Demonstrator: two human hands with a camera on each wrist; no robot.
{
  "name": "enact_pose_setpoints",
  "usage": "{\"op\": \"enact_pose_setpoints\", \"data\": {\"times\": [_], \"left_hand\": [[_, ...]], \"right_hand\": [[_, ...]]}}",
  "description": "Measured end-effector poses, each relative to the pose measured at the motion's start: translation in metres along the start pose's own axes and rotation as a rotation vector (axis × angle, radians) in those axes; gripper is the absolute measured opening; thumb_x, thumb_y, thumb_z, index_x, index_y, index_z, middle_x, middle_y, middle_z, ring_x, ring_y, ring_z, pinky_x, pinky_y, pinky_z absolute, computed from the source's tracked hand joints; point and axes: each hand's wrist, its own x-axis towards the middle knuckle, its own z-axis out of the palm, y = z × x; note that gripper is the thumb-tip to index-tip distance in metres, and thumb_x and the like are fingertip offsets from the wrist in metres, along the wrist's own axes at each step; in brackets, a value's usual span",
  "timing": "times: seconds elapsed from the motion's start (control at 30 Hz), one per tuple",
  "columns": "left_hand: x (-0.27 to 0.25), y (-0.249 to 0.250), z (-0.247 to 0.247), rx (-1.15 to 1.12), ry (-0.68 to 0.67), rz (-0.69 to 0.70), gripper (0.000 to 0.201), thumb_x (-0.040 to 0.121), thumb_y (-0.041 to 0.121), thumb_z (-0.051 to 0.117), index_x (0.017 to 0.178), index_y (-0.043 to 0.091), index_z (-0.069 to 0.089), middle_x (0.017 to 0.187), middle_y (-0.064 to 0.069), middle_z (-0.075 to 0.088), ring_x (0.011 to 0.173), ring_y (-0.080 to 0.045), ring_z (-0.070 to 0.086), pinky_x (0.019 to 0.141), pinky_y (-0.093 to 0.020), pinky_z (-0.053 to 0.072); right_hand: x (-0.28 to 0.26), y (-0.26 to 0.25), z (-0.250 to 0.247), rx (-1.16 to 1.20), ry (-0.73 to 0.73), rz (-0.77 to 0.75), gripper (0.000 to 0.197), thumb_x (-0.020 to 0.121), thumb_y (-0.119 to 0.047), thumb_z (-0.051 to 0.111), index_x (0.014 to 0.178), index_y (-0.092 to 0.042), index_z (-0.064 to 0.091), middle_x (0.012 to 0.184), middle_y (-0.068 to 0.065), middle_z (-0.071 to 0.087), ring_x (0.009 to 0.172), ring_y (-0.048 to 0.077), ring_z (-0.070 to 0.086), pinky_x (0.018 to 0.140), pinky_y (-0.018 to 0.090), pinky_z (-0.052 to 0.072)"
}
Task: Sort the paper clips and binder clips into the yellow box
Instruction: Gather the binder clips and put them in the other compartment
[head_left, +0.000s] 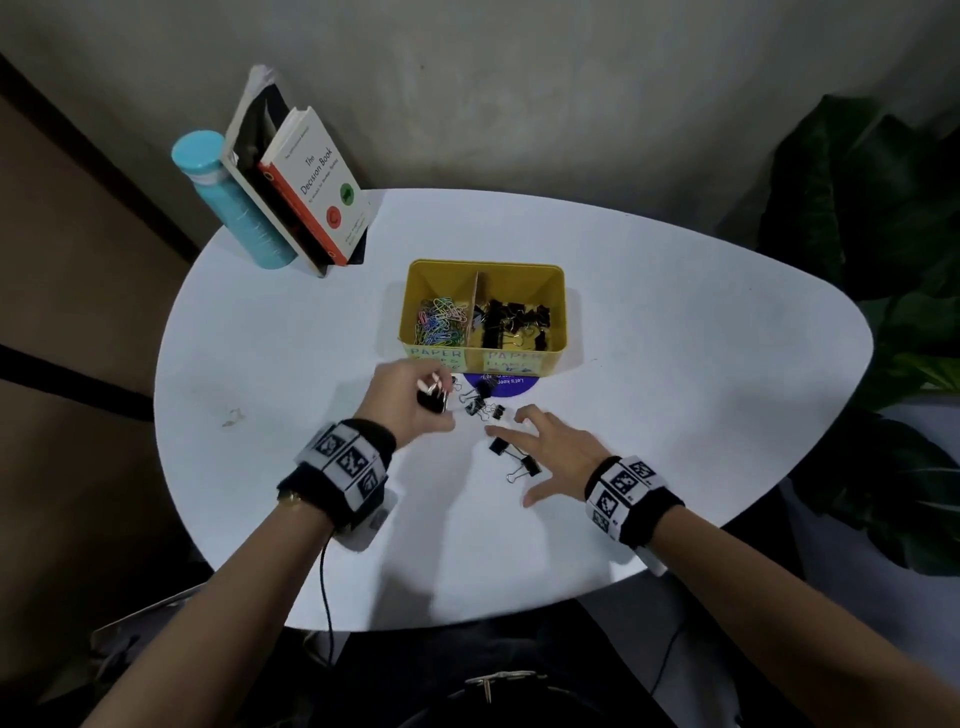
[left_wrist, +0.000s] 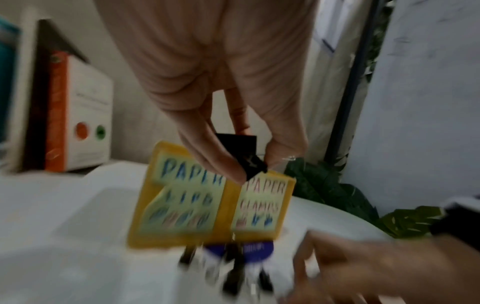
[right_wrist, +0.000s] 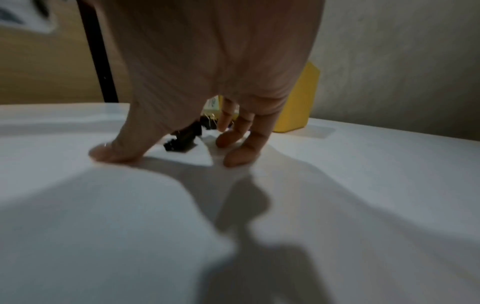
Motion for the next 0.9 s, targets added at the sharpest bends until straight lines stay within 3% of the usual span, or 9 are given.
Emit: {"op": "enact_pose_setpoints", "data": {"times": [0.1,0.17,0.23,0.3,0.4,0.47,0.6,0.7,0.9], "left_hand": [[0.032,0.041,-0.009,-0.024,0.071,0.131,0.029,0.059,0.009,0.082,0.077,0.018,0.062,0.082,0.005,0.062,0.075,-0.008,0.054,0.066,-0.017,0.043],[0.057,0.059,-0.007,-0.006,0.094,0.133,0.027,0.064,0.012,0.08,0.085,0.018,0.064,0.091,0.003,0.065,0.086,-0.013,0.058,0.078,-0.023,0.049],[0.076,0.069,-0.002,0.113,0.111,0.126,0.025,0.071,0.017,0.078,0.092,0.019,0.065,0.096,0.002,0.065,0.088,-0.015,0.06,0.08,-0.03,0.054],[0.079,0.074,0.004,0.283,0.169,0.168,0.018,0.077,0.022,0.072,0.093,0.016,0.064,0.098,-0.001,0.064,0.084,-0.018,0.06,0.073,-0.034,0.056],[0.059,0.064,0.019,0.381,0.224,0.308,0.009,0.084,0.02,0.064,0.084,0.011,0.065,0.085,-0.003,0.062,0.073,-0.017,0.056,0.064,-0.033,0.054],[0.039,0.046,0.035,0.453,0.115,0.326,0.009,0.086,0.017,0.061,0.083,0.01,0.066,0.084,-0.004,0.062,0.073,-0.018,0.058,0.064,-0.032,0.054],[0.021,0.012,0.073,0.608,-0.089,0.15,0.033,0.085,0.031,0.062,0.113,0.014,0.058,0.12,-0.011,0.052,0.098,-0.029,0.056,0.071,-0.038,0.052],[0.024,0.001,0.09,0.648,-0.09,0.07,0.047,0.08,0.044,0.066,0.118,0.02,0.053,0.125,-0.012,0.044,0.11,-0.031,0.043,0.072,-0.041,0.054],[0.026,-0.012,0.104,0.603,-0.117,-0.027,0.03,0.088,0.033,0.059,0.11,0.014,0.054,0.121,-0.011,0.046,0.116,-0.03,0.038,0.073,-0.041,0.05]], "right_hand": [[-0.006,0.008,0.002,0.032,0.062,0.012,0.074,0.081,-0.048,0.066,0.142,-0.034,0.028,0.123,0.005,0.036,0.104,0.019,0.044,0.065,0.03,0.043],[-0.01,0.011,0.004,-0.018,0.111,0.015,0.056,0.088,-0.042,0.06,0.138,-0.029,0.037,0.117,0.004,0.038,0.097,0.021,0.05,0.061,0.029,0.043],[-0.013,0.009,0.008,-0.06,0.176,0.019,0.047,0.087,-0.033,0.063,0.13,-0.022,0.045,0.114,0.002,0.043,0.085,0.024,0.059,0.049,0.028,0.045],[-0.014,0.012,0.012,-0.101,0.204,0.026,0.048,0.079,-0.026,0.071,0.121,-0.018,0.051,0.108,0.005,0.054,0.068,0.025,0.061,0.037,0.025,0.041],[-0.016,0.007,0.005,0.033,0.222,0.128,0.042,0.078,-0.02,0.066,0.117,-0.008,0.055,0.101,0.014,0.056,0.068,0.036,0.059,0.049,0.033,0.04],[-0.015,0.008,-0.001,0.123,0.215,0.218,0.034,0.076,-0.018,0.064,0.108,-0.008,0.058,0.099,0.012,0.056,0.077,0.035,0.058,0.06,0.032,0.039],[-0.015,0.011,-0.007,0.301,0.226,0.319,0.035,0.067,-0.017,0.074,0.099,-0.013,0.064,0.094,0.008,0.061,0.084,0.026,0.057,0.067,0.026,0.038],[-0.017,0.014,-0.013,0.378,0.23,0.355,0.035,0.064,-0.017,0.078,0.097,-0.013,0.068,0.09,0.007,0.064,0.082,0.024,0.06,0.069,0.028,0.047],[-0.025,0.007,-0.077,0.483,0.698,0.254,0.033,0.068,-0.013,0.078,0.1,-0.015,0.071,0.081,-0.002,0.061,0.067,0.007,0.055,0.064,0.012,0.045]]}}
